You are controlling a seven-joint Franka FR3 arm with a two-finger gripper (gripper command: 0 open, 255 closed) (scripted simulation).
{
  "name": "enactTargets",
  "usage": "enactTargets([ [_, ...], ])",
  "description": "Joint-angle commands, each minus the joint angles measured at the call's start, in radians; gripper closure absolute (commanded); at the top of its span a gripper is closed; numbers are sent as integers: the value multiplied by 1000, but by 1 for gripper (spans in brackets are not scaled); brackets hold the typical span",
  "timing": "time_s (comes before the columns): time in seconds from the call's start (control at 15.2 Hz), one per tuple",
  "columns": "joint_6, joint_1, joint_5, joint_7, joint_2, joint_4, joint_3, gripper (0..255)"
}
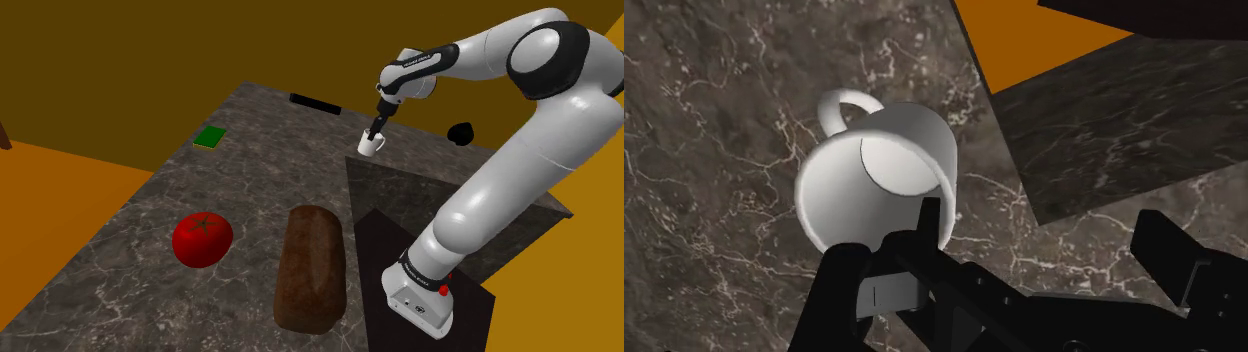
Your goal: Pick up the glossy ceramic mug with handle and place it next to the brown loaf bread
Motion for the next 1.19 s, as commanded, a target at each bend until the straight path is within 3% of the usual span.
enactTargets([
  [0.0, 28, -5, 78, -93, 93, 67, -30, 0],
  [0.07, 37, -11, 115, -131, 132, 95, -36, 0],
  [0.53, 122, -23, 174, -172, 203, 67, -27, 0],
  [1.12, 129, -24, 179, -175, 209, 66, -26, 0],
])
